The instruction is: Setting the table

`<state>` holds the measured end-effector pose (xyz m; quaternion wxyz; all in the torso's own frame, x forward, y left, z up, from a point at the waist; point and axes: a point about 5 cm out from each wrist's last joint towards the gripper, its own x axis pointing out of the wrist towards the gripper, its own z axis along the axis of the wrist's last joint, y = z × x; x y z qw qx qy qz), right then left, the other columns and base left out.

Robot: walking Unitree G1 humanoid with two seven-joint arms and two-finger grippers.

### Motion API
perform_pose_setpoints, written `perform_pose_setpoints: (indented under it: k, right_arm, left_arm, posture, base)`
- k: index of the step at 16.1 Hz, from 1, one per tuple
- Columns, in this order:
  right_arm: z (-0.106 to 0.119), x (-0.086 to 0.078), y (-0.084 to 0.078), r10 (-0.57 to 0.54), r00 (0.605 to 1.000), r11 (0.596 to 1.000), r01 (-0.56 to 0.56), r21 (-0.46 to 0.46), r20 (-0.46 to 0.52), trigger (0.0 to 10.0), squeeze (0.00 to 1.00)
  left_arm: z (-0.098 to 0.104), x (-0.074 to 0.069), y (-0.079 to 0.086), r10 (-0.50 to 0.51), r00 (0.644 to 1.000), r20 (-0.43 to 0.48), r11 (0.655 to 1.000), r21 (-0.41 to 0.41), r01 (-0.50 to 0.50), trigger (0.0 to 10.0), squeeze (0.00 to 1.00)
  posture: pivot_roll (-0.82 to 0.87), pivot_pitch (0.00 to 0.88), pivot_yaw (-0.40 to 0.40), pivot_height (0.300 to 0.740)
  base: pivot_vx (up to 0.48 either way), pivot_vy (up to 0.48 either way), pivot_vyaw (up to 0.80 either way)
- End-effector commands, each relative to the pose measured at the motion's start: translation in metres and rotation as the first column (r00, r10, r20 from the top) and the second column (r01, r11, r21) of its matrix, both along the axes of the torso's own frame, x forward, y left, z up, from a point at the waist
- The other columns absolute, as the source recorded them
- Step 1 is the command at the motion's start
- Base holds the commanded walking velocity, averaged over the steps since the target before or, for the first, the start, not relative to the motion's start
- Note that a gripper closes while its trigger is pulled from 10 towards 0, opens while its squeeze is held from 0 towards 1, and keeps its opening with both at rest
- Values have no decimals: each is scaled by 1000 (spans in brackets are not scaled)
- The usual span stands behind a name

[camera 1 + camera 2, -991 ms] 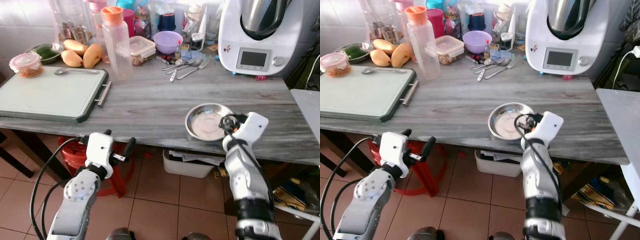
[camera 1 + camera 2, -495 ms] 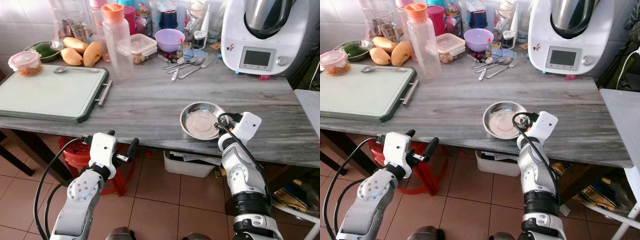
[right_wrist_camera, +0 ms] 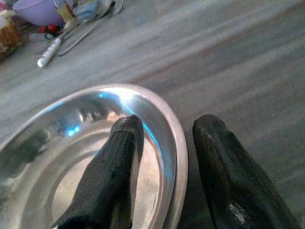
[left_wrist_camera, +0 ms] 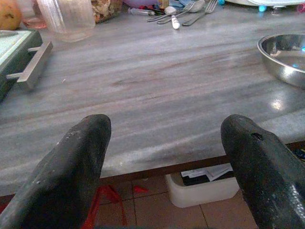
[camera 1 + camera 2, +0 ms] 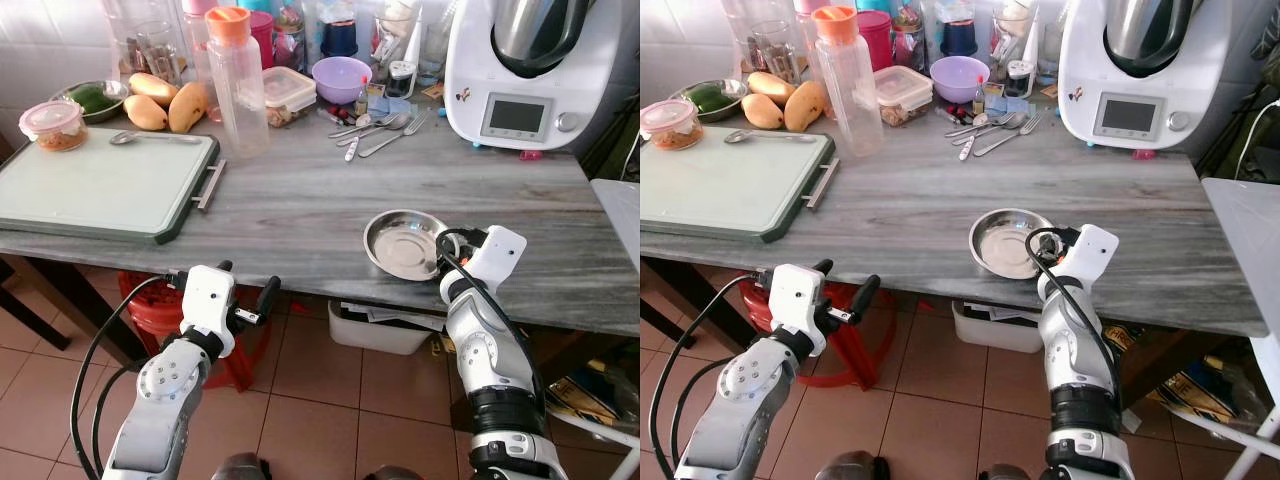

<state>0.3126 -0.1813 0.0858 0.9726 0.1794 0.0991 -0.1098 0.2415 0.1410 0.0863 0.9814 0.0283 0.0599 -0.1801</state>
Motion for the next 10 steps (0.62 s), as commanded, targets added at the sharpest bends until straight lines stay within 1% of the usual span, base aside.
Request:
perform_pose_setpoints:
  k: [1, 2, 4, 5, 7, 8, 10]
  right_arm:
    - [11, 2, 0, 12, 998, 1000, -11, -28, 54, 10000, 1000]
    - [19, 4, 0, 29, 995, 997, -21, -74, 95, 10000, 1000]
    - [26, 4, 0, 36, 990, 995, -23, -101, 135, 10000, 1000]
    - [29, 2, 0, 40, 987, 990, -18, -138, 156, 10000, 1000]
    - [38, -2, -2, 54, 978, 972, -5, -235, 202, 10000, 1000]
    - [39, -7, -3, 50, 975, 970, 5, -245, 216, 10000, 1000]
    - [41, -18, -1, 58, 971, 958, 11, -286, 233, 10000, 1000]
  left_arm:
    - [6, 3, -1, 2, 1000, 18, 1000, 3, -3, 10000, 0]
    - [5, 3, -2, 10, 1000, 15, 1000, 7, -10, 10000, 0]
    - [5, 5, -2, 18, 1000, 15, 1000, 10, -18, 10000, 0]
    - [5, 5, -2, 25, 1000, 18, 1000, 10, -26, 10000, 0]
    - [5, 5, -3, 45, 999, -25, 997, -60, -46, 10000, 0]
    - [5, 6, -2, 49, 999, -10, 998, -40, -49, 10000, 0]
    - [5, 6, -4, 52, 999, -3, 998, -29, -52, 10000, 0]
  posture:
    - [26, 0, 9, 740]
    - [24, 0, 10, 740]
    - [23, 0, 10, 740]
    - [23, 0, 10, 740]
    - [20, 0, 7, 740]
    - [17, 0, 5, 740]
    - [13, 0, 2, 740]
  base:
    - [0, 0, 0]
    - [0, 0, 0]
    - [0, 0, 0]
    - [0, 0, 0]
    - [0, 0, 0]
    - [0, 0, 0]
    - [0, 0, 0]
